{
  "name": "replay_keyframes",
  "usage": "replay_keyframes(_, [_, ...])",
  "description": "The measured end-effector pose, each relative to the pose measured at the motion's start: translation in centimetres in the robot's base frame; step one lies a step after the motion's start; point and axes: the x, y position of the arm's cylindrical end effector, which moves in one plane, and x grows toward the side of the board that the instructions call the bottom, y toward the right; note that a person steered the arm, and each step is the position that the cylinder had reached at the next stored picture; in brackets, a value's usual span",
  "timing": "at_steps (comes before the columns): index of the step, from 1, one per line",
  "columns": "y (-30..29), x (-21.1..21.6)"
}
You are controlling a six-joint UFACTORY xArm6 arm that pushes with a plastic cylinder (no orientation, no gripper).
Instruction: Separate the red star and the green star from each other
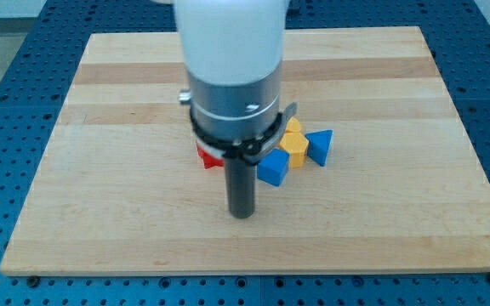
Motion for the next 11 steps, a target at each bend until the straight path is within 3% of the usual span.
replay_keyframes(1, [-4.0, -0.8])
replay_keyframes(3, [-8.8, -7.9])
replay_keyframes(11, [-2.7, -12.3])
